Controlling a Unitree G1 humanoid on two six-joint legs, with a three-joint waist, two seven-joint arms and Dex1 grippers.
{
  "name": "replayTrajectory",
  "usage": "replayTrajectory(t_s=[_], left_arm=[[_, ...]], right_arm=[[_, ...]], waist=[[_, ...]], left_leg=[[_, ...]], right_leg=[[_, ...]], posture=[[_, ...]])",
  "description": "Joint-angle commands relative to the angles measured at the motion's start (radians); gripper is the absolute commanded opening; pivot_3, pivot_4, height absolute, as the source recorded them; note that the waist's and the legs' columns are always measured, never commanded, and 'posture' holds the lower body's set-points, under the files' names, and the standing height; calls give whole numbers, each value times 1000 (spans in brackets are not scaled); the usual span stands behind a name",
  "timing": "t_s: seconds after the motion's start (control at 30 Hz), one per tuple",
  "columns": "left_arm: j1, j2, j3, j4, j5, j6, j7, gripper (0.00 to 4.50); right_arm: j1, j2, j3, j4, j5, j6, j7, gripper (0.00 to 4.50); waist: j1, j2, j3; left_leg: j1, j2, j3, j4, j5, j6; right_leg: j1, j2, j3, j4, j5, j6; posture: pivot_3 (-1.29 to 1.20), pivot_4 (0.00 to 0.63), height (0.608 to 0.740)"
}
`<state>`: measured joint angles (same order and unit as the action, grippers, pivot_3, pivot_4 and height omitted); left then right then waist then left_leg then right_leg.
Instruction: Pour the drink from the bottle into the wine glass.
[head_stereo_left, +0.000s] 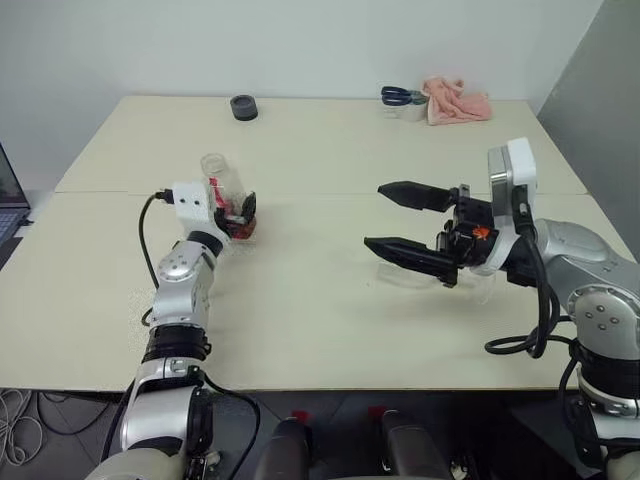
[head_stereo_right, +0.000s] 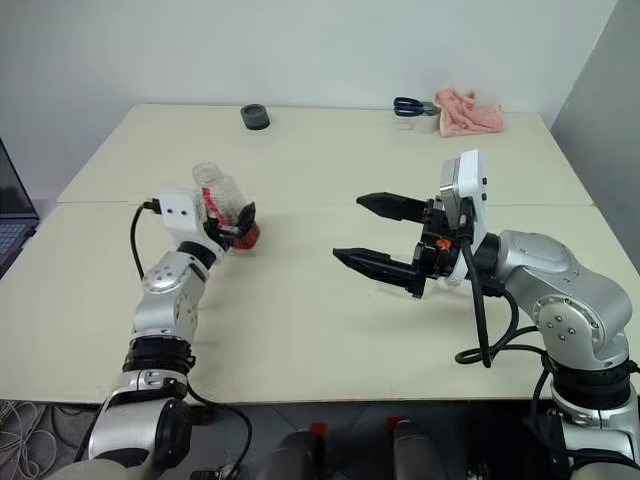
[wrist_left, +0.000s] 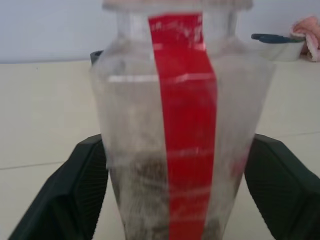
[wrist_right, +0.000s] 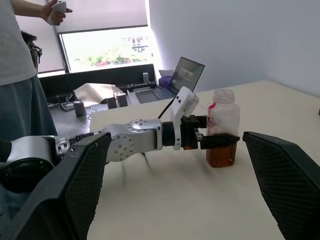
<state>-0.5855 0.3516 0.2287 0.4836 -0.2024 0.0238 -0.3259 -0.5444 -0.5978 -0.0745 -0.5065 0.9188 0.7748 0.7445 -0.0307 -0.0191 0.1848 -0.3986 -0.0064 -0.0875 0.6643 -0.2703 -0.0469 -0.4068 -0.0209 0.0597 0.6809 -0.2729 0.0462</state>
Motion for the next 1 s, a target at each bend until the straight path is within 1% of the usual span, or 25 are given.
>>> replayTrajectory(t_s=[0.03,0.13,0.27,0.37,0.47,0.57,0.63,0.73,0.77,0.87,1.0], left_arm=[[29,12,22,-126,-21,33,19,4465],[106,11,30,-233,-23,101,50,4465],[222,-3,50,-404,-59,211,86,4465],[354,-35,61,-557,-99,309,119,4465],[506,-60,19,-719,-133,410,105,4465],[586,-25,-62,-864,-186,509,17,4465],[592,19,-106,-926,-218,559,-51,4465],[514,200,-184,-1011,-315,645,-291,4465],[484,244,-195,-1023,-344,660,-349,4465],[374,326,-198,-1018,-431,695,-472,4465],[271,393,-225,-990,-452,692,-586,4465]], right_arm=[[0,-7,-8,-34,-1,-20,1,4500],[17,-15,-9,-37,-9,-22,2,4500],[59,-49,-21,-53,-32,-28,11,4500],[106,-96,-51,-81,-35,-21,18,4500],[149,-165,-69,-103,-63,-26,35,4500],[167,-257,-48,-108,-147,-60,77,4500],[172,-299,-30,-102,-195,-92,111,4500],[152,-363,49,-64,-323,-173,180,4500],[145,-379,77,-48,-365,-201,198,4500],[124,-419,140,9,-454,-278,279,4500],[63,-447,205,101,-530,-274,343,4500]], waist=[[0,0,0],[-1,0,0],[0,0,0],[1,0,0],[0,0,0],[1,0,0],[4,0,0],[2,0,0],[0,0,0],[-1,0,0],[-4,0,0]], left_leg=[[0,0,0,0,0,0],[0,1,0,0,0,0],[0,1,-1,0,0,0],[0,1,-1,0,0,0],[1,2,-1,0,0,0],[1,1,1,0,0,0],[1,1,1,0,0,0],[2,0,1,-1,0,0],[2,0,1,-1,0,0],[3,1,4,-2,0,0],[3,1,5,-2,0,0]], right_leg=[[0,0,0,0,0,0],[0,0,1,0,0,0],[0,-1,1,0,0,0],[0,-1,1,0,0,0],[1,-2,2,0,0,0],[1,-2,2,-1,0,1],[2,-1,1,-1,0,1],[2,2,0,-1,0,1],[2,2,0,0,0,0],[2,2,2,-1,0,0],[2,2,3,-1,0,0]], posture=[[0,150,740],[0,150,740],[0,150,740],[0,150,740],[0,150,740],[0,150,740],[0,150,740],[0,150,740],[0,150,740],[0,150,740],[0,150,740]])
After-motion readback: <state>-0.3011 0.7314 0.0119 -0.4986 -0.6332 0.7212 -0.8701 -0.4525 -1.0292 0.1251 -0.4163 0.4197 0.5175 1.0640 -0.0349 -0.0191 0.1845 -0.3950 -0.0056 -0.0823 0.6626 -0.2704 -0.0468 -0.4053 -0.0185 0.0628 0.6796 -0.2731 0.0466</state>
